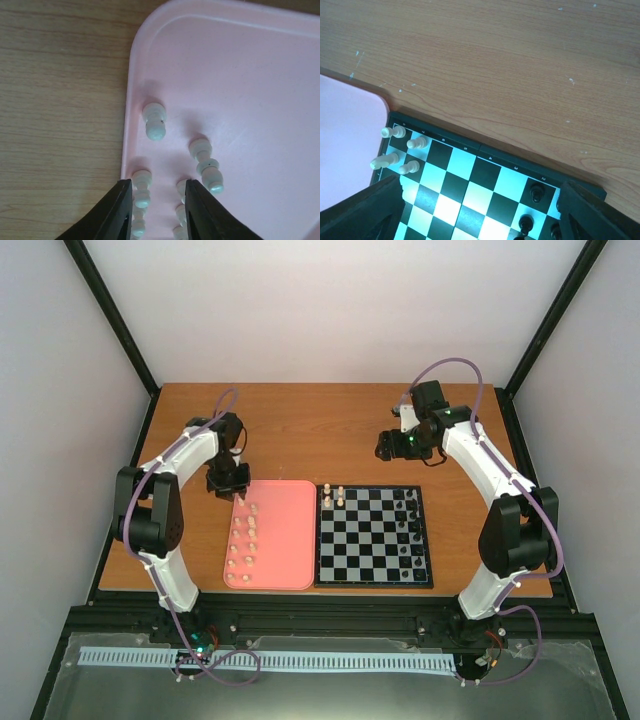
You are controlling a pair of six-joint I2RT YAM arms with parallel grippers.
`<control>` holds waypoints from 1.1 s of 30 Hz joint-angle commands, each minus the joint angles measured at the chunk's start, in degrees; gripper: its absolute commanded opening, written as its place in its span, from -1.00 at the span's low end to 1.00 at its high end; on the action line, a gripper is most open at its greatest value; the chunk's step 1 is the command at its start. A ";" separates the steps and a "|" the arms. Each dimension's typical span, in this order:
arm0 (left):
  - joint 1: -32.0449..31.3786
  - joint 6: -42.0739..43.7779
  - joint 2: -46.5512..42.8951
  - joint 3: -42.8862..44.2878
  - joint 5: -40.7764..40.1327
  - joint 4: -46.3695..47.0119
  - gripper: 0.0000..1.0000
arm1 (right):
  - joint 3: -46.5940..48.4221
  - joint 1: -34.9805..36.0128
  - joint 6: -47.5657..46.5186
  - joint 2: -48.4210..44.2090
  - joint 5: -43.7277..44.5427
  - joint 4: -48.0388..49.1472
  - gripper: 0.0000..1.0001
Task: Set up the chess pieces on the board
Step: Pick up the chess piece from the storage box.
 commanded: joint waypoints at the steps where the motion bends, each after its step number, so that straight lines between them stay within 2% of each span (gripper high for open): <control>1: 0.30 0.30 0.12 -0.60 0.47 0.76 -0.34 | 1.12 -0.49 -0.46 0.17 -0.19 -0.08 0.81; 2: 0.31 0.28 0.50 -0.59 0.66 1.02 -0.34 | 1.14 -0.50 -0.46 0.18 -0.02 -0.13 0.96; 3: 0.31 0.24 0.90 -0.58 0.87 1.24 -0.34 | 1.22 -0.46 -0.40 0.28 0.14 -0.16 0.99; 16: 0.30 0.09 4.97 0.73 1.30 2.94 -0.34 | 1.39 -0.50 -0.24 0.05 2.30 -0.57 1.00; 33: 0.31 0.33 9.26 3.63 -0.02 3.35 -0.46 | 1.73 -0.50 -0.33 0.84 2.30 -0.70 1.00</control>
